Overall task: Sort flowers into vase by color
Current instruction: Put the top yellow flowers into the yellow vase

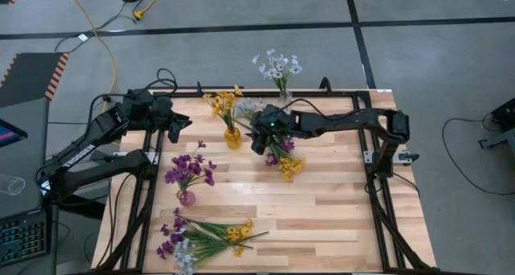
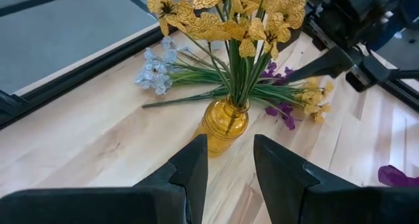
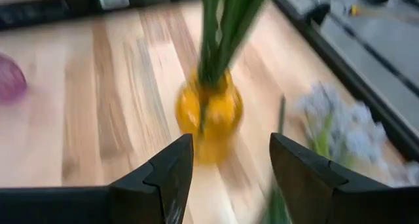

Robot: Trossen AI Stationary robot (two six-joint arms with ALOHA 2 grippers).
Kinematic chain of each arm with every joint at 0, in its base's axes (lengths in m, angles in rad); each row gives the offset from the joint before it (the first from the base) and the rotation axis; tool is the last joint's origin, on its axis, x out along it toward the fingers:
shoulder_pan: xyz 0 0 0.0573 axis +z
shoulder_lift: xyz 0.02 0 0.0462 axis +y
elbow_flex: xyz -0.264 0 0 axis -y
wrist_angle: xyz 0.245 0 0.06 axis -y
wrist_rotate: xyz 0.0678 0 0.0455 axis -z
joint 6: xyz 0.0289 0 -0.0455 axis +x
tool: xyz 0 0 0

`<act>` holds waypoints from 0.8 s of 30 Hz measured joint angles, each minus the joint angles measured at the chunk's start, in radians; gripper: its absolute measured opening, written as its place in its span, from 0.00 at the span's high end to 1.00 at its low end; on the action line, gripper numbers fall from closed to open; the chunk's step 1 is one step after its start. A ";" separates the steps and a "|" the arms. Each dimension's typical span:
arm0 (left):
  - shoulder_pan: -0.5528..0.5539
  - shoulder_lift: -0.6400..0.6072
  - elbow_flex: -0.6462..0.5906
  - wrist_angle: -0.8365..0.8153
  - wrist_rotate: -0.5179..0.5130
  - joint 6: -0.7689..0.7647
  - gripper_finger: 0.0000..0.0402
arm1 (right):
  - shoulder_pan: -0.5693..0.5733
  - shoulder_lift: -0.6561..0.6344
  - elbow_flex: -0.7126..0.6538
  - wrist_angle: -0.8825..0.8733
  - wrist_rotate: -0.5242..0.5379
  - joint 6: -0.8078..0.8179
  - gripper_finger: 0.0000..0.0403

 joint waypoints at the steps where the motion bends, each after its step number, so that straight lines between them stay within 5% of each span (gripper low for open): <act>1: 0.000 0.000 0.000 0.000 0.000 0.005 0.73 | -0.003 -0.004 0.000 -0.034 0.000 0.000 0.43; 11: 0.000 0.000 0.000 0.000 0.000 0.016 0.73 | -0.004 0.071 0.000 -0.203 0.000 0.008 0.44; 24: 0.000 0.001 0.000 -0.001 0.000 0.017 0.73 | -0.057 0.118 0.000 -0.312 0.012 0.009 0.59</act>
